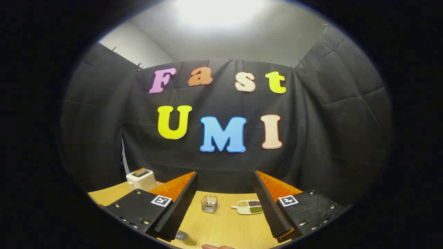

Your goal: Take the bottle from table, then pour the juice into the cup, finally place the bottle on the coaster

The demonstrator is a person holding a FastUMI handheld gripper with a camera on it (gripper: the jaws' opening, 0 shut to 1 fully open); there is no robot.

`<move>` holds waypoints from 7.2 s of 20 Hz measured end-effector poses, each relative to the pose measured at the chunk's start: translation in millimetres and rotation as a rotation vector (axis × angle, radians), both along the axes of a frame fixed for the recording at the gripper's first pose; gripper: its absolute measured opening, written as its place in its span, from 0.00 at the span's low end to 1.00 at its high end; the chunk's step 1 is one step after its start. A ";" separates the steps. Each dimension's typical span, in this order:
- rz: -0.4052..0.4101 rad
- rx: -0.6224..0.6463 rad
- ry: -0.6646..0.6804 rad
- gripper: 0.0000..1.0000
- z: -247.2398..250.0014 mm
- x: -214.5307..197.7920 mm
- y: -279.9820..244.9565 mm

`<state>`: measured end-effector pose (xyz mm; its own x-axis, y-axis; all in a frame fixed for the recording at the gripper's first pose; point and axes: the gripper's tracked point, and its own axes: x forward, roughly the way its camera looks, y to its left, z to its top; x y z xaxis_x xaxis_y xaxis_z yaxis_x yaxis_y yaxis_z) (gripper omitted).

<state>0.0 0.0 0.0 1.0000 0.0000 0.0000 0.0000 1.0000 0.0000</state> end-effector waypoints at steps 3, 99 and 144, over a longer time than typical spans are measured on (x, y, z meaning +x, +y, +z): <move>0.002 0.005 0.000 0.96 -1.8 0.0 -0.1; 0.170 -1.060 0.114 0.83 -330.8 101.8 243.2; 0.133 -1.744 -0.273 0.83 -272.4 101.8 273.8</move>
<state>101.8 273.8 -272.4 0.9646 0.2561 0.0624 0.1083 -0.1692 -0.9796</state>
